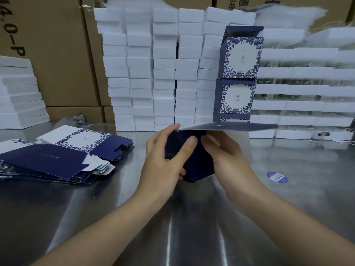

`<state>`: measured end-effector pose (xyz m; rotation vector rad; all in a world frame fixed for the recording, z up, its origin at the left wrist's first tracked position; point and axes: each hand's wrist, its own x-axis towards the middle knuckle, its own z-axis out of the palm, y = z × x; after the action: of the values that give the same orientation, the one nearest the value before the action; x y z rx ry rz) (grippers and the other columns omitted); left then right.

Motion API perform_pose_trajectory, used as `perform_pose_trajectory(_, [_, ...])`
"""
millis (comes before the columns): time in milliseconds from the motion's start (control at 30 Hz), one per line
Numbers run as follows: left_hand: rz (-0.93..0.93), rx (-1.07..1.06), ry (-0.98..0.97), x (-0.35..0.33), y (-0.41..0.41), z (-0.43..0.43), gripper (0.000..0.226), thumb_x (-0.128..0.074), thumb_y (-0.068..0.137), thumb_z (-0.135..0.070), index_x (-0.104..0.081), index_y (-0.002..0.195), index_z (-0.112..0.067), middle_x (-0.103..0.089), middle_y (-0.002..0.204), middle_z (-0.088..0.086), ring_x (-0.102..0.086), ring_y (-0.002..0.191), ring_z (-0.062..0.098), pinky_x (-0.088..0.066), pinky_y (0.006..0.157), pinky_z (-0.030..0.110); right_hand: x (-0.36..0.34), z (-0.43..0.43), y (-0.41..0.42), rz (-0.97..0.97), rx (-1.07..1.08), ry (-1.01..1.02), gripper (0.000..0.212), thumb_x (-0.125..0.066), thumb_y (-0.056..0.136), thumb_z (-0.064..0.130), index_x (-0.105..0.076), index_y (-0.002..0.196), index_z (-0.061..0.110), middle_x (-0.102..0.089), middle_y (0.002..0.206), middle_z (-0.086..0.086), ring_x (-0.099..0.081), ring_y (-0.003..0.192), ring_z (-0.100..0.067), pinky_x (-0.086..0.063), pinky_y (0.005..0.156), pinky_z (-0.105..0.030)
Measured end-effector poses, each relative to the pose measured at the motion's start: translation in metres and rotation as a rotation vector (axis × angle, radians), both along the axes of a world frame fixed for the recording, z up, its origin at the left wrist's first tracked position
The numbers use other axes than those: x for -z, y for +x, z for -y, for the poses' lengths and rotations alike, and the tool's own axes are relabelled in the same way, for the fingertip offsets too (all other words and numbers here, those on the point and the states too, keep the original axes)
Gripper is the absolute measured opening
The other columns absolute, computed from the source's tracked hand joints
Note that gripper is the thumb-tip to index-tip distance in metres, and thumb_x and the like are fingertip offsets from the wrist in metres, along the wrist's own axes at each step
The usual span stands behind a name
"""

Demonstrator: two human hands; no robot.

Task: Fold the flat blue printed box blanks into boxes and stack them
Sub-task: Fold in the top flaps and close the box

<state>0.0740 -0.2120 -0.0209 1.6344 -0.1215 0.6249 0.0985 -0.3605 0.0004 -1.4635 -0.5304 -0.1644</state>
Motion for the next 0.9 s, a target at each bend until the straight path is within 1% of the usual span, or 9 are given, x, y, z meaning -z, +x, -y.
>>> perform_pose_trajectory(100, [0.061, -0.076, 0.061, 0.0, 0.001, -0.001, 0.049, -0.074, 0.075, -0.073, -0.062, 0.12, -0.058, -0.049, 0.115, -0.035, -0.07, 0.066, 0.021, -0.059, 0.061, 0.028, 0.002, -0.002, 0.001, -0.036, -0.026, 0.0, 0.02, -0.056, 0.109, 0.029, -0.075, 0.112, 0.03, -0.081, 0.107, 0.005, -0.078, 0.098, -0.016, -0.065, 0.086, -0.047])
perform_pose_trajectory(200, [0.105, -0.112, 0.092, 0.0, 0.005, -0.005, 0.025, -0.077, 0.092, -0.049, -0.064, 0.113, -0.051, -0.061, 0.122, -0.015, -0.068, 0.061, 0.026, -0.061, 0.06, 0.039, 0.0, -0.004, -0.002, -0.025, -0.005, 0.011, 0.028, -0.063, 0.106, 0.026, -0.076, 0.083, 0.036, -0.08, 0.086, 0.006, -0.078, 0.077, -0.013, -0.064, 0.064, -0.038])
perform_pose_trajectory(333, [0.156, -0.075, 0.073, 0.0, 0.005, -0.006, 0.019, -0.072, 0.088, -0.034, -0.066, 0.103, -0.043, -0.071, 0.1, 0.006, -0.065, 0.058, 0.031, -0.058, 0.061, 0.056, 0.001, -0.004, -0.003, 0.082, -0.065, -0.021, 0.032, -0.057, 0.107, 0.01, -0.066, 0.077, 0.019, -0.073, 0.069, -0.002, -0.069, 0.057, -0.014, -0.053, 0.05, -0.026])
perform_pose_trajectory(467, [0.167, -0.059, -0.008, 0.002, 0.007, -0.006, 0.018, -0.073, 0.09, -0.018, -0.065, 0.104, -0.027, -0.076, 0.082, -0.001, -0.071, 0.06, 0.028, -0.06, 0.056, 0.036, 0.007, -0.004, -0.002, 0.21, 0.049, -0.115, 0.013, -0.061, 0.1, 0.006, -0.065, 0.097, 0.018, -0.074, 0.082, 0.006, -0.072, 0.078, -0.011, -0.055, 0.07, -0.031])
perform_pose_trajectory(567, [0.132, -0.058, -0.106, 0.002, 0.01, -0.009, 0.01, -0.072, 0.1, -0.014, -0.065, 0.106, -0.016, -0.076, 0.08, 0.005, -0.074, 0.064, 0.032, -0.064, 0.065, 0.041, 0.008, -0.007, -0.011, 0.476, 0.272, -0.268, 0.039, -0.069, 0.093, 0.006, -0.06, 0.124, 0.027, -0.065, 0.121, 0.012, -0.061, 0.118, -0.006, -0.046, 0.099, -0.021])
perform_pose_trajectory(667, [0.076, -0.078, -0.218, -0.002, 0.01, -0.013, 0.016, -0.073, 0.099, -0.015, -0.065, 0.112, -0.008, -0.078, 0.088, 0.001, -0.078, 0.073, 0.024, -0.063, 0.065, 0.032, 0.01, -0.012, -0.023, 0.696, 0.305, -0.336, 0.02, -0.07, 0.091, 0.013, -0.064, 0.106, 0.024, -0.066, 0.099, 0.011, -0.063, 0.095, -0.012, -0.048, 0.082, -0.022])
perform_pose_trajectory(700, [0.059, -0.078, -0.249, -0.002, 0.01, -0.014, 0.015, -0.073, 0.099, -0.016, -0.066, 0.109, -0.009, -0.077, 0.089, -0.001, -0.078, 0.074, 0.017, -0.061, 0.063, 0.024, 0.012, -0.015, -0.027, 0.619, 0.216, -0.323, 0.007, -0.069, 0.093, 0.021, -0.064, 0.095, 0.025, -0.067, 0.085, 0.007, -0.065, 0.081, -0.014, -0.049, 0.071, -0.026])
perform_pose_trajectory(767, [0.024, -0.096, -0.287, -0.004, 0.009, -0.015, 0.017, -0.073, 0.1, -0.022, -0.061, 0.094, -0.012, -0.073, 0.079, -0.006, -0.074, 0.07, 0.008, -0.055, 0.058, 0.016, 0.016, -0.023, -0.031, 0.298, 0.051, -0.283, 0.03, -0.065, 0.095, 0.042, -0.063, 0.08, 0.017, -0.066, 0.062, -0.001, -0.06, 0.055, -0.017, -0.048, 0.056, -0.034])
perform_pose_trajectory(900, [-0.029, -0.057, -0.402, -0.006, 0.006, -0.009, 0.03, -0.066, 0.105, -0.022, -0.044, 0.087, -0.011, -0.073, 0.094, 0.013, -0.081, 0.081, 0.027, -0.066, 0.065, 0.035, 0.021, -0.03, -0.03, -0.278, -0.106, -0.245, 0.054, -0.061, 0.098, 0.061, -0.065, 0.067, 0.016, -0.061, 0.051, -0.005, -0.052, 0.04, -0.016, -0.036, 0.041, -0.02])
